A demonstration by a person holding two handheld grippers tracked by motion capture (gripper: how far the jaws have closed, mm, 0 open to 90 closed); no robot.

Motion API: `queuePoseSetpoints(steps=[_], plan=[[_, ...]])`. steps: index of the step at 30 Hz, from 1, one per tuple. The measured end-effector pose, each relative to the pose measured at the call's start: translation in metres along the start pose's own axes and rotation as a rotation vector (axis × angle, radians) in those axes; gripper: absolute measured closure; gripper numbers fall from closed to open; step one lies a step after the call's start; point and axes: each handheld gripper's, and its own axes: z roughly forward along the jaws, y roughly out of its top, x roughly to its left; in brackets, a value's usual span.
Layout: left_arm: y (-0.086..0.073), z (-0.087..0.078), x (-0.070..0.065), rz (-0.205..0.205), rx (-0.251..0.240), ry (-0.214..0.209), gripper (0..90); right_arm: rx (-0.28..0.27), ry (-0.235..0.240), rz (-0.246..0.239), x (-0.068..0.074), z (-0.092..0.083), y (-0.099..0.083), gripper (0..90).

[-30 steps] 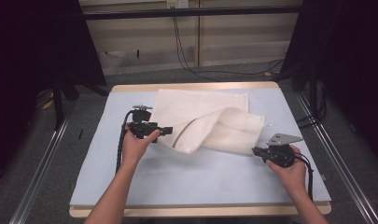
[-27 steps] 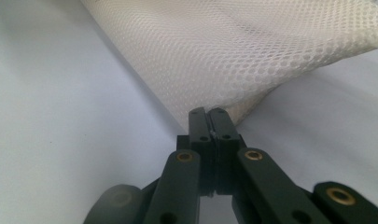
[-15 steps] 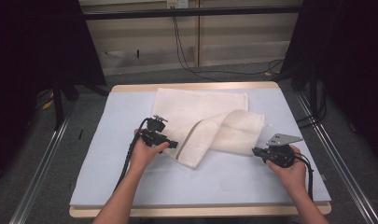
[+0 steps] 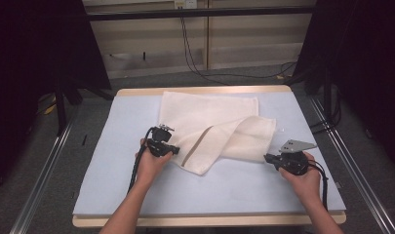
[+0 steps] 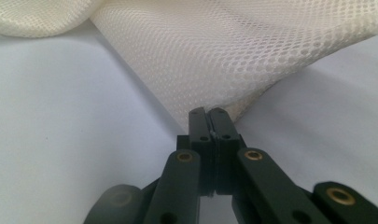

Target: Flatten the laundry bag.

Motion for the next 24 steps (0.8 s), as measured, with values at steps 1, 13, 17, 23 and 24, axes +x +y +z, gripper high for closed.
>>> queuePoseSetpoints(steps=[1,13,17,23,24], plan=[[-0.001,-0.005,0.003,-0.008,-0.001,-0.021,85.6,-0.001,0.001,0.002,0.0,0.0,0.0,89.6],[-0.031,-0.042,0.027,-0.093,-0.053,-0.16,85.5,-0.002,0.006,0.012,-0.002,-0.002,-0.004,89.6],[-0.038,-0.043,0.03,-0.111,-0.065,-0.191,85.2,-0.006,0.013,0.005,-0.003,-0.003,-0.006,89.7],[-0.04,-0.042,0.032,-0.125,-0.069,-0.205,84.5,-0.01,0.033,-0.001,-0.004,-0.004,-0.009,89.8],[-0.039,-0.041,0.033,-0.128,-0.061,-0.204,84.5,-0.011,0.033,-0.002,-0.004,-0.004,-0.009,89.8]])
